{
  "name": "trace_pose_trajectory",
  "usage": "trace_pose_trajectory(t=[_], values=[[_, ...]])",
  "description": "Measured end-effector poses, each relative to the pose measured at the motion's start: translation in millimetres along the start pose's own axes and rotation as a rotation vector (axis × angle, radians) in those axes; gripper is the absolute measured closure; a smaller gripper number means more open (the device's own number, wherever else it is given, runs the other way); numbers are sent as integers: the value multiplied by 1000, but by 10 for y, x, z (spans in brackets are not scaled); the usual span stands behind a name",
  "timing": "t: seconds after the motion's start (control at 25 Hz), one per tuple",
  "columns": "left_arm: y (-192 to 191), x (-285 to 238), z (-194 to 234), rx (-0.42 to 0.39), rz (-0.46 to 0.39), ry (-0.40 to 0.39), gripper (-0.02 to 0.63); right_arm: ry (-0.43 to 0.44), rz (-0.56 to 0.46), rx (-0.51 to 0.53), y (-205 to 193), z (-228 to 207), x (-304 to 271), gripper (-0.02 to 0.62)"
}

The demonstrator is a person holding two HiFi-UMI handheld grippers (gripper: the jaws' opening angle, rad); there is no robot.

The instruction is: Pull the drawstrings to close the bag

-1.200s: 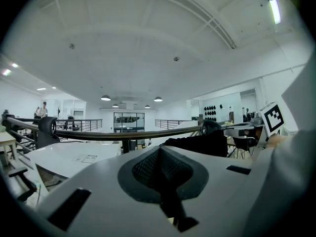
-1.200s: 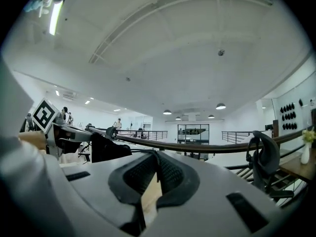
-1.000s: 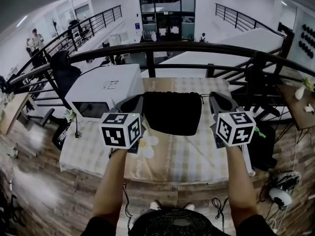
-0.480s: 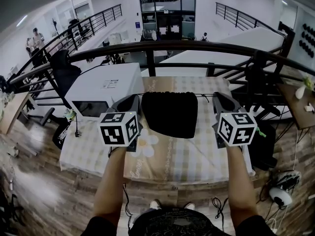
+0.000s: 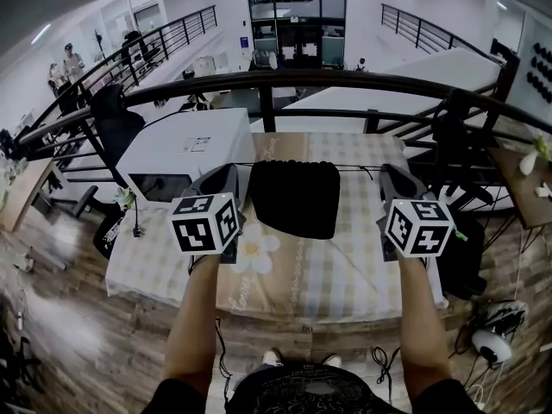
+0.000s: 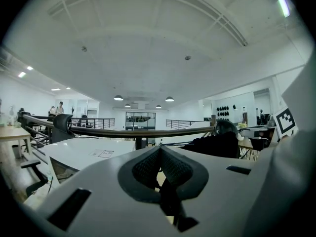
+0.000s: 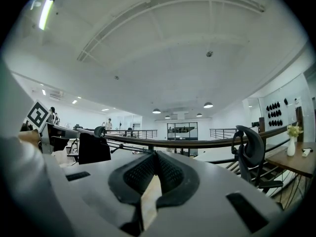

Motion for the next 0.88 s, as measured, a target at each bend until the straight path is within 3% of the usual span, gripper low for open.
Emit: trace_pose_trajectory(t=[0.88], values=[[-53,75,151,18,-14,56,581,-77,-27,-73,-2,-264,103,575]])
Point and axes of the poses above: the fingertips, and each gripper's own axes: x backward along the fingers, z to its left, y out of its top, the point moved 9 cm from there along x, backward along the fingers, and after that the axes turned 9 degrees about -x, right-handed, at the moved point
